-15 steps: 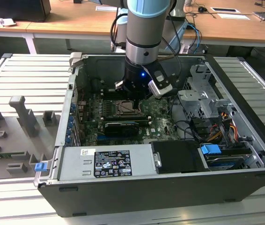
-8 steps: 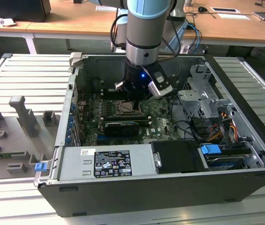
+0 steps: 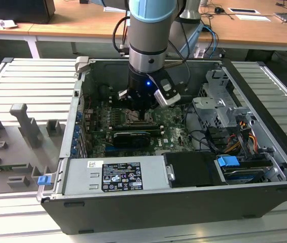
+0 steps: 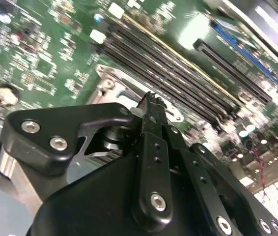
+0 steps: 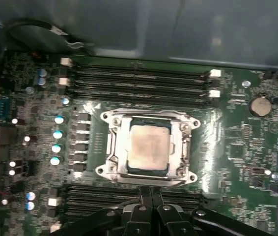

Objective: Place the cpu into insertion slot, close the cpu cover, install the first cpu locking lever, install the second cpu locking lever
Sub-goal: 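Install the second cpu locking lever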

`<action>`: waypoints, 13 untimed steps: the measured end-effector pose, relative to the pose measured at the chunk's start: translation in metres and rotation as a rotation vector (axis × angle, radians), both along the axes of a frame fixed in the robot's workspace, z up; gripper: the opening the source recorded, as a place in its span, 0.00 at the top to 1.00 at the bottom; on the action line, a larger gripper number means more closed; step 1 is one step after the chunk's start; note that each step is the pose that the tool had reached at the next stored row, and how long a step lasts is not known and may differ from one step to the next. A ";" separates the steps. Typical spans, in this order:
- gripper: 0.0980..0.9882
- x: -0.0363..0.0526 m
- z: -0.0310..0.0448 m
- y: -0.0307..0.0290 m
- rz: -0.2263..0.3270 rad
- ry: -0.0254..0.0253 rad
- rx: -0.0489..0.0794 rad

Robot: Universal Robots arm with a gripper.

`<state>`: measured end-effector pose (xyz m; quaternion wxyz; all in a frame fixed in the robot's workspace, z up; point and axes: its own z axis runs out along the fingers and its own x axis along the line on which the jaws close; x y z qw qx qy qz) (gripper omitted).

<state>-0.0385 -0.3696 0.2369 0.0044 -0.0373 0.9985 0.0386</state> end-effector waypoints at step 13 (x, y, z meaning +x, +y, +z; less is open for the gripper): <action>0.99 -0.0255 -0.0150 -0.0122 0.004 0.0000 0.057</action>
